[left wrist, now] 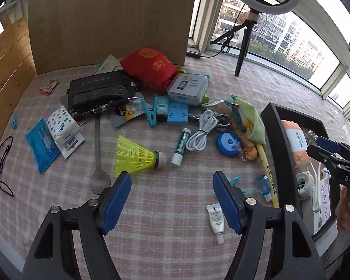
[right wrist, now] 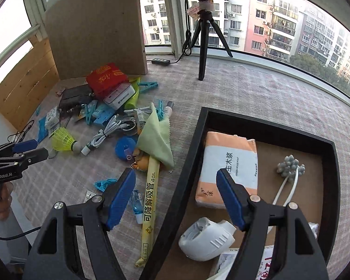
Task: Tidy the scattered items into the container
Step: 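Grasp the yellow shuttlecock with the left gripper while the right grasps the green cloth, then drop the shuttlecock and green cloth into the tray with both grippers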
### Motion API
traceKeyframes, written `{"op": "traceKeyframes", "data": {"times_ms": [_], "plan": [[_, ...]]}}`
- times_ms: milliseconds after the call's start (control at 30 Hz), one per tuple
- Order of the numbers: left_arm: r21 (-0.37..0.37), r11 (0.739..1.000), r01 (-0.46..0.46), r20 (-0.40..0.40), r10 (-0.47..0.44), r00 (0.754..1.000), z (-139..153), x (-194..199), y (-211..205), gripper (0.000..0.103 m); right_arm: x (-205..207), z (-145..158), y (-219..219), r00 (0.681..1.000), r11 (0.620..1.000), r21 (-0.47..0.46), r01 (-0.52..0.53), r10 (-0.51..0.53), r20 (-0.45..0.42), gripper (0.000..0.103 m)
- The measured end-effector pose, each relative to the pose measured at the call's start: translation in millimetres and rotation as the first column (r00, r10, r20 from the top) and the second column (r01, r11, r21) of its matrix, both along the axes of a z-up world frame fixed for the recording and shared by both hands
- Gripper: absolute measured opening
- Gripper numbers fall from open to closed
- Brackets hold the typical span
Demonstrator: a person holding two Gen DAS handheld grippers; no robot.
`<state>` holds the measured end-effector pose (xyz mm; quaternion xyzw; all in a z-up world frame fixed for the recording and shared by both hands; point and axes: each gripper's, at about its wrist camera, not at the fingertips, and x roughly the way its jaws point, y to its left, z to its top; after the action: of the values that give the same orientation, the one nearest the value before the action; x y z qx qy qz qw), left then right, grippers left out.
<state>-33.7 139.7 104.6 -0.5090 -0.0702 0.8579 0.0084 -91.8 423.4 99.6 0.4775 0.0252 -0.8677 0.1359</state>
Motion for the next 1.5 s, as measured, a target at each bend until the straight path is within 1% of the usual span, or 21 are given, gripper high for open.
{"op": "traceKeyframes", "data": {"times_ms": [167, 267, 367, 500, 633, 667, 733, 767, 800, 833, 867, 900, 933, 967, 1000, 1033, 1100, 1133, 1233, 1367, 1500], "plan": [[0.014, 0.999, -0.045, 0.028, 0.045, 0.999, -17, -9, -31, 0.069, -25, -17, -27, 0.998, 1.0, 0.014, -0.025, 0.024, 0.054, 0.071], [0.022, 0.998, -0.058, 0.045, 0.057, 0.997, -26, -16, -41, 0.069, -38, -27, -40, 0.997, 0.998, 0.047, -0.041, 0.038, 0.067, 0.071], [0.023, 0.998, -0.055, 0.059, 0.053, 0.997, -34, -26, -43, 0.069, -50, -37, -49, 0.996, 0.996, 0.068, -0.049, 0.043, 0.081, 0.071], [0.024, 0.999, -0.047, 0.084, 0.045, 0.995, -47, -39, -43, 0.069, -66, -47, -52, 0.994, 0.996, 0.073, -0.049, 0.041, 0.099, 0.071], [0.022, 0.999, -0.043, 0.105, 0.04, 0.994, -58, -47, -42, 0.069, -78, -53, -52, 0.995, 0.996, 0.079, -0.041, 0.033, 0.093, 0.071], [0.021, 0.999, -0.041, 0.107, 0.039, 0.994, -60, -48, -41, 0.068, -80, -55, -52, 0.995, 0.996, 0.077, -0.041, 0.034, 0.096, 0.071], [0.022, 0.999, -0.043, 0.116, 0.04, 0.992, -64, -49, -41, 0.059, -83, -59, -53, 0.993, 0.997, 0.064, -0.045, 0.038, 0.109, 0.069], [0.027, 0.999, -0.047, 0.122, 0.043, 0.992, -65, -50, -41, 0.057, -84, -60, -53, 0.993, 0.997, 0.06, -0.047, 0.04, 0.113, 0.064], [0.035, 0.998, -0.053, 0.129, 0.048, 0.99, -67, -50, -42, 0.051, -85, -62, -53, 0.992, 0.997, 0.058, -0.049, 0.042, 0.117, 0.056], [0.046, 0.997, -0.059, 0.136, 0.052, 0.989, -69, -50, -43, 0.04, -85, -63, -54, 0.992, 0.997, 0.058, -0.05, 0.043, 0.121, 0.052], [0.058, 0.996, -0.062, 0.142, 0.054, 0.988, -70, -50, -43, 0.037, -86, -65, -54, 0.991, 0.997, 0.056, -0.051, 0.044, 0.127, 0.044], [0.066, 0.996, -0.064, 0.143, 0.054, 0.988, -70, -49, -43, 0.036, -86, -66, -54, 0.99, 0.997, 0.051, -0.052, 0.044, 0.134, 0.038], [0.07, 0.996, -0.063, 0.138, 0.053, 0.989, -70, -48, -43, 0.033, -86, -67, -54, 0.989, 0.998, 0.048, -0.051, 0.044, 0.14, 0.035], [0.071, 0.996, -0.058, 0.131, 0.049, 0.99, -68, -46, -42, 0.03, -86, -68, -54, 0.989, 0.998, 0.046, -0.049, 0.042, 0.143, 0.027], [0.073, 0.996, -0.052, 0.125, 0.043, 0.991, -67, -45, -40, 0.023, -86, -69, -54, 0.988, 0.998, 0.042, -0.047, 0.04, 0.146, 0.021], [0.075, 0.996, -0.045, 0.118, 0.036, 0.992, -65, -44, -39, 0.019, -85, -69, -53, 0.988, 0.998, 0.035, -0.045, 0.04, 0.149, 0.019], [0.06, 0.998, -0.023, 0.102, 0.016, 0.995, -61, -41, -34, 0.012, -84, -69, -52, 0.988, 0.999, 0.025, -0.04, 0.036, 0.153, 0.01], [0.048, 0.999, -0.01, 0.093, 0.006, 0.996, -59, -40, -30, 0.008, -84, -68, -52, 0.988, 0.999, 0.024, -0.036, 0.032, 0.149, 0.009], [0.046, 0.999, 0.008, 0.08, -0.012, 0.997, -56, -38, -24, 0.002, -80, -63, -52, 0.991, 0.999, 0.02, -0.029, 0.026, 0.132, 0.006], [0.057, 0.998, -0.008, 0.065, 0.004, 0.998, -49, -35, -23, 0.0, -76, -52, -45, 0.995, 1.0, 0.002, -0.003, 0.003, 0.101, 0.004], [0.064, 0.998, -0.009, 0.035, 0.007, 0.999, -34, -32, -25, 0.0, -73, -38, -33, 0.997, 0.999, -0.03, 0.029, -0.027, 0.078, 0.003]]}}
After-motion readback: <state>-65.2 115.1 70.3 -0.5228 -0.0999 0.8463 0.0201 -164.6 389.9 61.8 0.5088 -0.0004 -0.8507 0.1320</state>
